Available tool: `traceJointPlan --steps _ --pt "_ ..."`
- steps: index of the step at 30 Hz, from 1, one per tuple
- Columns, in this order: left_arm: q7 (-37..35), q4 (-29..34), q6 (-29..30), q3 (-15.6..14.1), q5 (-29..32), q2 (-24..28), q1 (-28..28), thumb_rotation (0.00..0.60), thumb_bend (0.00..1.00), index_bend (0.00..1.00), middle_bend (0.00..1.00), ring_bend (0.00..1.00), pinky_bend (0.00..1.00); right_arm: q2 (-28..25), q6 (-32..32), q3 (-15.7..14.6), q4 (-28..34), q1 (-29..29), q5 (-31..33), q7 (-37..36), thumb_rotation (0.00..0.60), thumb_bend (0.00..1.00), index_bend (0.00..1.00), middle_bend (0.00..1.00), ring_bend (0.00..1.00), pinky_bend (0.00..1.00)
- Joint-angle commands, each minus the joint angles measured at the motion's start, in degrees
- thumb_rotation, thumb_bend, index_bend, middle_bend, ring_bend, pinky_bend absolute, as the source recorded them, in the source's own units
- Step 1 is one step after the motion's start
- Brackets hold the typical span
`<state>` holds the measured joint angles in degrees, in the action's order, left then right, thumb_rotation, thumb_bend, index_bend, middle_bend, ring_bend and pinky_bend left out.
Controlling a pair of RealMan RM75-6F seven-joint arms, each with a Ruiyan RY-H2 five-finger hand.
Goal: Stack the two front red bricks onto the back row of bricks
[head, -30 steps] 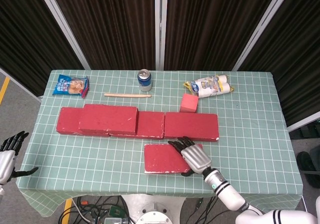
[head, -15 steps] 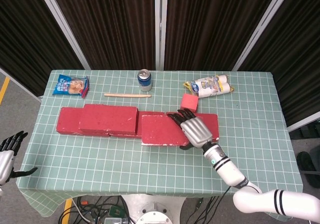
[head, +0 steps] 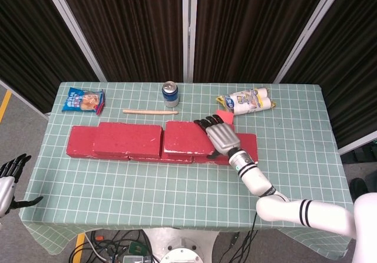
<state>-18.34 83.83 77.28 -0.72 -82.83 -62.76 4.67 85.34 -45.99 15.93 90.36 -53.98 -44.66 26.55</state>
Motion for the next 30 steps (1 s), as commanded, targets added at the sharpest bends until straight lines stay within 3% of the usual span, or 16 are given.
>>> traceJointPlan --steps 1,17,30 --pt "-0.24 -0.15 -0.18 -0.06 -0.06 -0.01 -0.01 0.600 0.00 0.01 0.00 0.00 0.00 1.17 0.61 -0.44 -0.90 -1.13 1.63 -0.26 0.600 0.02 0.12 0.32 0.07 0.00" --pt "-1.98 -0.80 -1.38 -0.35 -0.69 -0.15 0.29 0.600 0.00 0.01 0.00 0.00 0.00 1.89 -0.03 -2.61 -1.41 -4.69 8.19 0.89 0.600 0.04 0.12 0.32 0.07 0.00" --pt "-3.11 -0.96 -2.25 -0.43 -0.81 -0.04 0.60 0.600 0.00 0.01 0.00 0.00 0.00 0.82 3.37 -3.58 -2.50 -7.05 10.50 -1.10 0.600 0.04 0.12 0.31 0.07 0.00"
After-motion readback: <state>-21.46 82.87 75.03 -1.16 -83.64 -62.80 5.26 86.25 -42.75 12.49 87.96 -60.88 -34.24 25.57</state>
